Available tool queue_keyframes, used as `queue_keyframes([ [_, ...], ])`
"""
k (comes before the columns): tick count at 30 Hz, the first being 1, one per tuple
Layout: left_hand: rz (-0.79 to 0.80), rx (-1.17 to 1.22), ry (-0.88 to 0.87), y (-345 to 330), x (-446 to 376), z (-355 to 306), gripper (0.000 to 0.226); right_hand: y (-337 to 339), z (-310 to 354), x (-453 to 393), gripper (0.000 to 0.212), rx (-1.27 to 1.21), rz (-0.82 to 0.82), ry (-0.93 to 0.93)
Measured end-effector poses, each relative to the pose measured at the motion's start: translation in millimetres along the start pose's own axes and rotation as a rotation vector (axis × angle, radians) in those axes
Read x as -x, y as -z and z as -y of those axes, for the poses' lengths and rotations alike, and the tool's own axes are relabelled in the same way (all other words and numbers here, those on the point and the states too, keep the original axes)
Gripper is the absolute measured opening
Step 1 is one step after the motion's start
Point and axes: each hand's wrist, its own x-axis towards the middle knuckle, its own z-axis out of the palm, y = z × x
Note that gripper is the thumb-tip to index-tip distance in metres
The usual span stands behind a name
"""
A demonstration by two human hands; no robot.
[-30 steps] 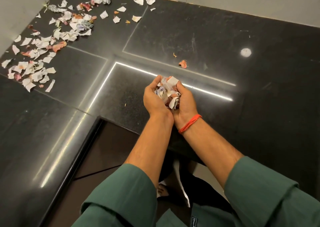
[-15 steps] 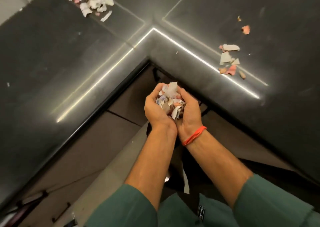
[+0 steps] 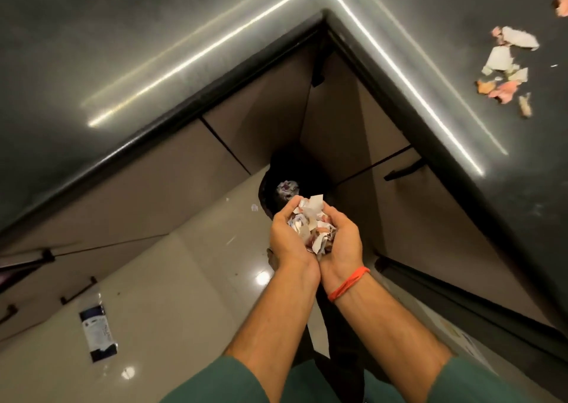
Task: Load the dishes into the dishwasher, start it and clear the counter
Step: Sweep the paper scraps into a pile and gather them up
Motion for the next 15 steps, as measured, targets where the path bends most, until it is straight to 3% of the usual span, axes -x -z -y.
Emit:
queue_keyframes([
  [15, -0.14, 0.042, -0.033, 20, -201, 46, 0.038, 49, 5, -177, 0.031, 0.15, -0.195, 0.006],
])
